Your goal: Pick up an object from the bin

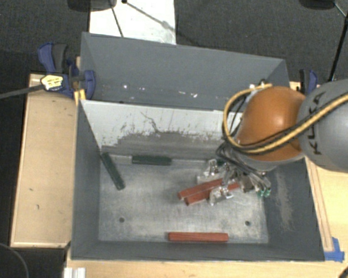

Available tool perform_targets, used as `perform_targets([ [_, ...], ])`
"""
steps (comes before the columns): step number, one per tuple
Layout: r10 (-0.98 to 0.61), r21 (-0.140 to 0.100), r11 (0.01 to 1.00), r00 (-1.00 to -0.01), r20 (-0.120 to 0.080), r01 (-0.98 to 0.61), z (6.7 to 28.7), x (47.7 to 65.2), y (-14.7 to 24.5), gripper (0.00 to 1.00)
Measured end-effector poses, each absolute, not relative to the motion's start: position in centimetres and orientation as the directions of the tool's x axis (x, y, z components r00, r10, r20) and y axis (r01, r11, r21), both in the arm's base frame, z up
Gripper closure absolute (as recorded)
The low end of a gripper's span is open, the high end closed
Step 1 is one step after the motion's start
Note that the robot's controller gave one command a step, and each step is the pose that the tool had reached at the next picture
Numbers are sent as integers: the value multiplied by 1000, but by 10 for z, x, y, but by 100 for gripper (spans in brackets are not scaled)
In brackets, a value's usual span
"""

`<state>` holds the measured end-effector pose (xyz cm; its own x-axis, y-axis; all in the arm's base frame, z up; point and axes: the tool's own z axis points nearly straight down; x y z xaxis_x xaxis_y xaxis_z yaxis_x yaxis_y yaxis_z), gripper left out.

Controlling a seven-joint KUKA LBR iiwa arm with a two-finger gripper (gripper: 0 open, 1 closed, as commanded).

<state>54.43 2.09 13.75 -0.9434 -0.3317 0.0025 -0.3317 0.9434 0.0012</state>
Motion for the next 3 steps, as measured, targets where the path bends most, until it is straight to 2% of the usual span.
perform_targets([
  [1,-331,-1,943,-943,-4,-331,150,546,21,100],
  [3,-330,0,944,-944,-1,-330,174,545,21,100],
])
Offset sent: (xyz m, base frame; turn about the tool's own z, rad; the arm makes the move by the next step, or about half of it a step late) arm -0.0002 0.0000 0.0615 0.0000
